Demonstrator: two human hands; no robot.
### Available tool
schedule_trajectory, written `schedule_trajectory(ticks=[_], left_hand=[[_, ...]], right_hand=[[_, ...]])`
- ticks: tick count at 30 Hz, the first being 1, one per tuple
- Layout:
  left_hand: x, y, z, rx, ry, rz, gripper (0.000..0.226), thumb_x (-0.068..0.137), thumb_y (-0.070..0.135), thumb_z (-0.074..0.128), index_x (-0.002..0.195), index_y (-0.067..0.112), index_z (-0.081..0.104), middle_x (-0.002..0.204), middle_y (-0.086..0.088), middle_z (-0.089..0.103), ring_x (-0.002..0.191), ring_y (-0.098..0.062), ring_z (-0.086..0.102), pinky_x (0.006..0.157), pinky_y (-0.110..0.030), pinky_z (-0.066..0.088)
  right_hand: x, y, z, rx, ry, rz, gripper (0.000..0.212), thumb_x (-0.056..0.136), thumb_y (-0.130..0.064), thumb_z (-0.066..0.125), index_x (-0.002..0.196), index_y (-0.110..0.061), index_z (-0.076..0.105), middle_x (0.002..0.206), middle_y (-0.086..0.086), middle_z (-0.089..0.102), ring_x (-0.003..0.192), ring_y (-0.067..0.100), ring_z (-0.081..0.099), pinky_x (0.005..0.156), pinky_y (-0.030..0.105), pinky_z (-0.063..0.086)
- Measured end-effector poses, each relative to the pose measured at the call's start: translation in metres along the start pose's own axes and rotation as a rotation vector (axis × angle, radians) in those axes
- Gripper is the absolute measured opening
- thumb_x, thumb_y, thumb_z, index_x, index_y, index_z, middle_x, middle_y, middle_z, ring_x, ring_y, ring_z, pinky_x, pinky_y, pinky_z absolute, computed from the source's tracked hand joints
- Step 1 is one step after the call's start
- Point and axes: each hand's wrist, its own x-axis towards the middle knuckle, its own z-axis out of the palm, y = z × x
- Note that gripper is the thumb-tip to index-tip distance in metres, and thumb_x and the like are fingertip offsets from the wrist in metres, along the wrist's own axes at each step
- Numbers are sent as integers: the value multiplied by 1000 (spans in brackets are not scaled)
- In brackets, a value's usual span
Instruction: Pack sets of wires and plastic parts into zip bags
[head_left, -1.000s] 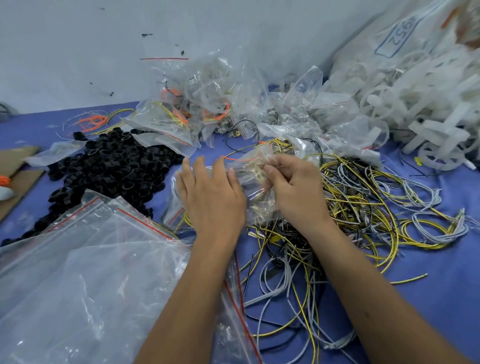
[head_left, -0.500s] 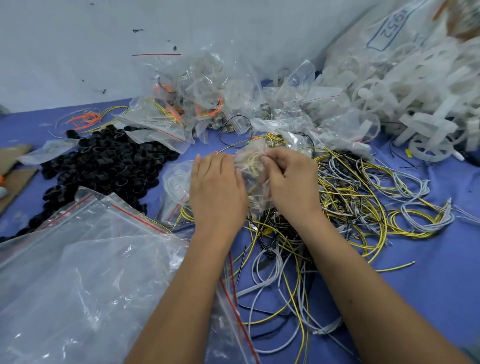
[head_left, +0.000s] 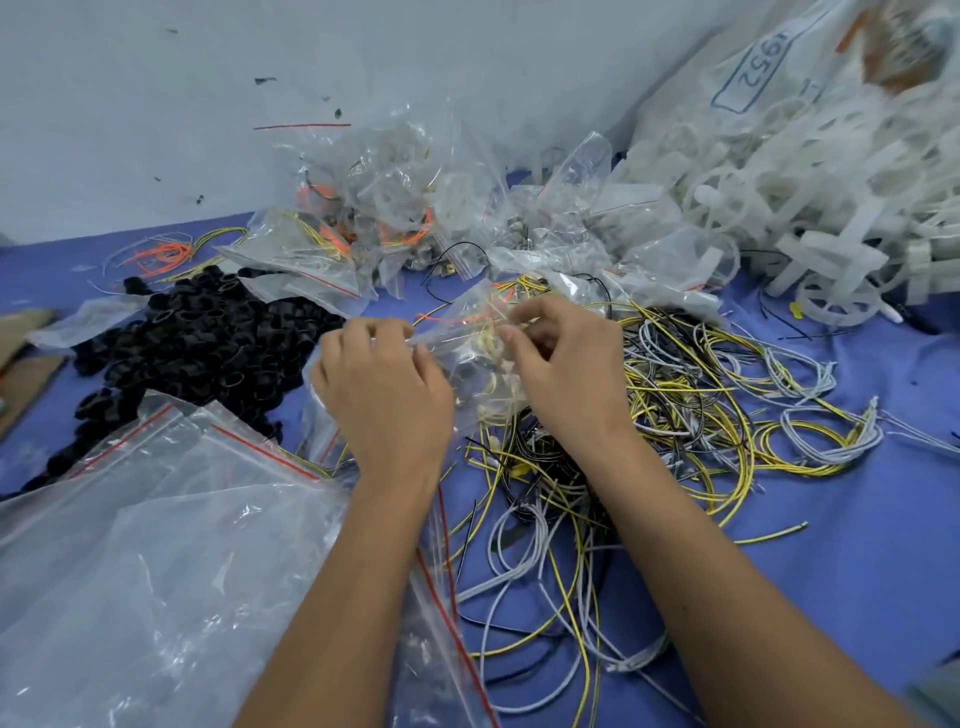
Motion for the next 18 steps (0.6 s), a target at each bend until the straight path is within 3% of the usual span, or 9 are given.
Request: schedule_trajectory(ticks=[8, 15, 18], left_hand=[[1, 92, 0, -277, -39, 210, 10, 85, 13, 65, 93, 11, 71, 103, -8, 62, 106, -31, 51, 94, -38, 38], [-40, 206, 37, -409, -446, 446, 14, 90, 14, 60, 99, 12, 70, 106, -11, 61, 107, -31, 52, 91, -37, 41], [-67, 249, 53, -473, -610, 478, 15, 90, 13, 60, 100, 9, 71, 107, -15, 61, 106, -33, 54, 89, -38, 40]], right_hand=[[13, 2, -59, -120, 125, -13, 9, 92, -24, 71, 90, -17, 76, 73, -8, 73, 68, 6, 66, 71, 34, 55], [9, 52, -175, -380, 277, 200, 12, 88, -18, 67, 85, -14, 78, 78, -1, 76, 75, 15, 70, 76, 39, 56], [0, 83, -233, -553, 412, 356, 17, 89, -21, 64, 96, -13, 78, 92, 7, 76, 93, 28, 69, 88, 41, 53]])
